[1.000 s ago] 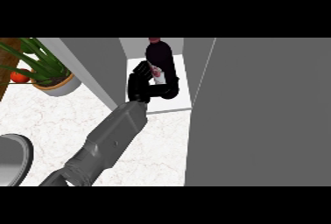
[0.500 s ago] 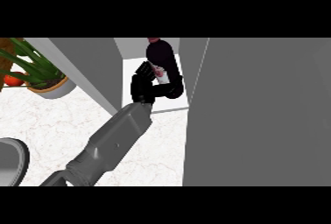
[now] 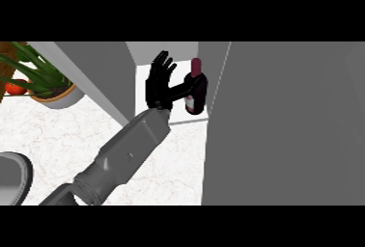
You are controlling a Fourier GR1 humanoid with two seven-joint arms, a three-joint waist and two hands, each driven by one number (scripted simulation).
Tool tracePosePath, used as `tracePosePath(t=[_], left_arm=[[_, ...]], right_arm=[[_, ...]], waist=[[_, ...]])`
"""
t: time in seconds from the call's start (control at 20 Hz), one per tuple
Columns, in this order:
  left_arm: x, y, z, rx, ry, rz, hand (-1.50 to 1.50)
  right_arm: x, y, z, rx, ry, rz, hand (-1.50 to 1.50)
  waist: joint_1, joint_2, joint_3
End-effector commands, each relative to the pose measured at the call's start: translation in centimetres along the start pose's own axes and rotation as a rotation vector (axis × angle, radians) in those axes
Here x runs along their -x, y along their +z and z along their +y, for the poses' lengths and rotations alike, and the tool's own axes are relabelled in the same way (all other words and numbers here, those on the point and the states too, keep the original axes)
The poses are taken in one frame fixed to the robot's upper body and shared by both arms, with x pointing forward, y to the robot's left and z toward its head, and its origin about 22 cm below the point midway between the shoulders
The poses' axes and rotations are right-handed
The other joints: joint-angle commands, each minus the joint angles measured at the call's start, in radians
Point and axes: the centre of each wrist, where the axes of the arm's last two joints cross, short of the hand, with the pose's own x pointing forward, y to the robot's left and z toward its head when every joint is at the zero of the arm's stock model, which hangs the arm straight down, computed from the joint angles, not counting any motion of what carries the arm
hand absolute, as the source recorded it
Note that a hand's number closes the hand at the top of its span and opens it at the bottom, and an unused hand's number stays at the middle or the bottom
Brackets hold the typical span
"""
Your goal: Pick up the wine, place it into the cabinet and close the cabinet
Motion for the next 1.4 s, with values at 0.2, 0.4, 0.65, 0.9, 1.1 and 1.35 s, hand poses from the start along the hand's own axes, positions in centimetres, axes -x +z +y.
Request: tracePosePath(t=[0.2,0.4,0.65,0.9,1.1,1.35], left_arm=[[0.2,-0.1,0.0,-0.016,-0.084,-0.043,-1.50],[-0.2,-0.1,-1.3,0.051,-0.198,-0.074,-1.50],[0.2,0.3,-1.0,0.120,-0.223,-0.101,-1.50],[-0.1,0.5,-1.7,0.100,-0.183,-0.136,-1.50],[0.1,1.5,-2.6,0.114,-0.159,-0.161,-1.50],[0.6,2.7,-2.9,0.169,-0.115,-0.134,-1.50]], right_arm=[[0.2,-0.3,0.2,-0.022,0.000,-0.012,-1.50],[1.0,-0.4,-0.3,-0.006,-0.009,0.007,-1.50],[-0.1,-0.5,-0.8,0.005,-0.007,0.001,-1.50],[0.1,0.2,0.3,0.000,0.009,0.023,-1.50],[0.6,0.6,0.6,-0.004,-0.005,0.014,-1.50],[-0.3,0.8,0.5,-0.001,0.001,0.028,-1.50]], waist=[[-0.006,0.005,0.000],[0.007,0.002,0.002],[0.023,-0.003,0.001],[0.028,-0.009,0.001],[0.032,-0.012,0.001],[0.057,-0.018,0.001]])
